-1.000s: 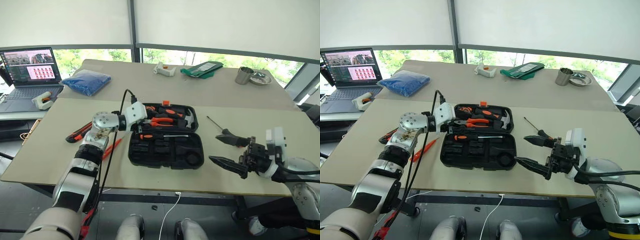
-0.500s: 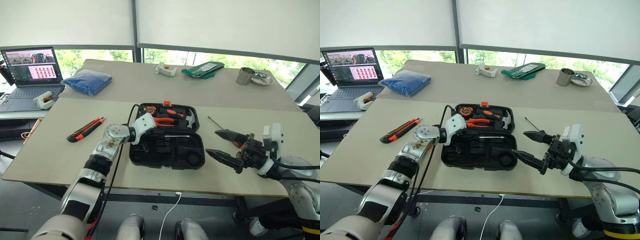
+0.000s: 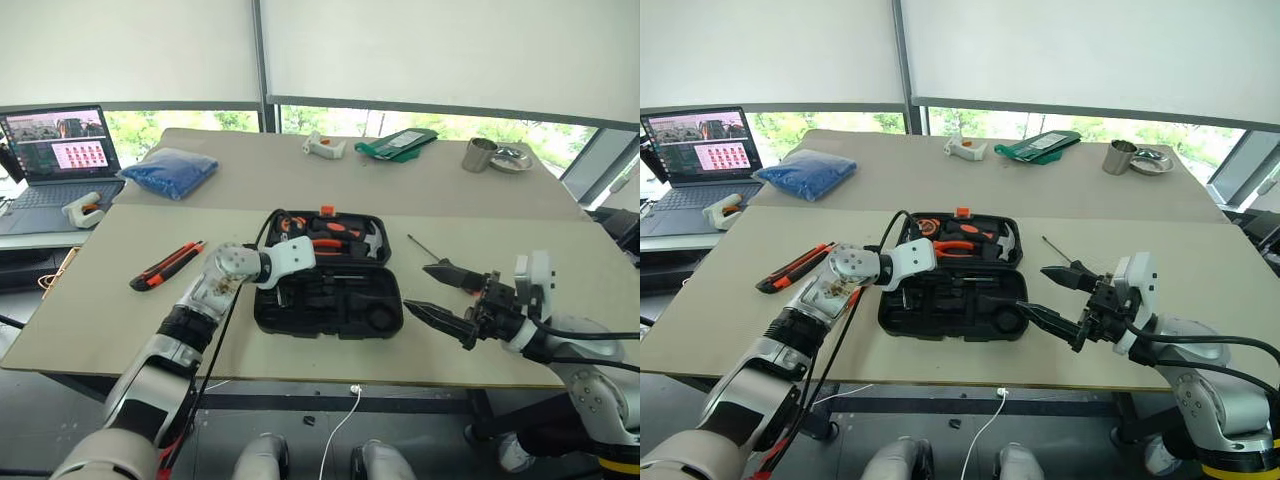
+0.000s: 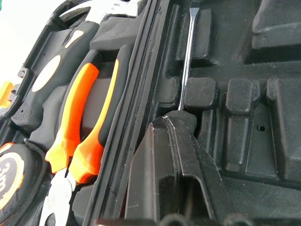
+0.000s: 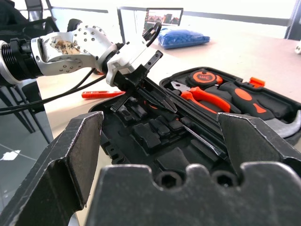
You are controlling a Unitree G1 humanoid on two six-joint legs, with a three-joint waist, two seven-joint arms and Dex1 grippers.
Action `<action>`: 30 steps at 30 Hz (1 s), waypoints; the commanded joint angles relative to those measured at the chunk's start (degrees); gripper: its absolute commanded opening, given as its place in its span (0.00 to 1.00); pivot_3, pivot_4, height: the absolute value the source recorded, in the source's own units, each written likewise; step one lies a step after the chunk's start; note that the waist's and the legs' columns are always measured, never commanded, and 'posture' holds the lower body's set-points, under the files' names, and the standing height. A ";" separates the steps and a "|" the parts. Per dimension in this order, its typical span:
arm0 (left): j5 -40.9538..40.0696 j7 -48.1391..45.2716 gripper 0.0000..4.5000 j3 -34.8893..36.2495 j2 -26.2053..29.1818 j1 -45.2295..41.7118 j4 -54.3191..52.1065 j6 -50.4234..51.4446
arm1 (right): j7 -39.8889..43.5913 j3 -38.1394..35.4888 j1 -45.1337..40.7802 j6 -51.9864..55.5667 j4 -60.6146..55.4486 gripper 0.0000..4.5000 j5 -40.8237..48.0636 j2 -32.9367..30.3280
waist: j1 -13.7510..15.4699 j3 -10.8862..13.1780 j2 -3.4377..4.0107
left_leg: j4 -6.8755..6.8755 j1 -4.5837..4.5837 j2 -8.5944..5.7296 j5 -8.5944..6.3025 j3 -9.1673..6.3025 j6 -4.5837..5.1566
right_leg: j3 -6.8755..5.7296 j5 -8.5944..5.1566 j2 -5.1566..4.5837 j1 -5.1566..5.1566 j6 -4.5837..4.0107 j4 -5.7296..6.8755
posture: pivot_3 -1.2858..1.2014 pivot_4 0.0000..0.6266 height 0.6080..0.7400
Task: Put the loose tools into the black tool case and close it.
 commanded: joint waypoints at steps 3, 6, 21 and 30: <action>-11.94 -3.91 0.01 8.44 -2.66 1.99 1.05 -6.54 | -2.21 -6.19 1.38 0.27 -1.09 1.00 1.75 -0.12 | 0.23 -0.02 0.04 | -0.01 -0.10 -0.01 0.00 0.00 0.00 | 0.00 -0.01 -0.03 -0.11 0.00 0.01 | 0.52 0.24 1.00; -19.52 -8.07 0.16 13.20 -3.13 1.78 -0.80 -7.43 | -2.86 -10.30 4.61 -0.66 -0.41 1.00 0.39 -0.84 | 0.74 -0.01 0.03 | 0.00 -0.42 -0.14 -0.03 -0.03 0.08 | -0.03 -0.09 -0.11 -0.24 0.11 -0.01 | 0.52 0.24 1.00; -41.02 -19.08 0.99 25.55 13.72 21.57 -30.47 17.29 | -5.01 -26.22 26.69 -13.23 9.08 1.00 -12.60 3.15 | 0.15 -0.02 0.20 | 0.09 -0.33 -0.20 -0.24 -0.01 0.24 | -0.02 -0.29 -0.24 -0.15 0.28 -0.01 | 0.52 0.24 1.00; -45.96 -16.91 0.99 29.67 12.76 27.17 -33.00 20.96 | -11.59 -15.71 13.43 1.97 7.75 1.00 -16.82 -6.81 | -0.37 0.02 0.56 | -0.08 0.05 -0.27 -0.41 0.14 0.15 | -0.05 -0.31 -0.82 -0.21 0.24 -0.18 | 0.52 0.24 1.00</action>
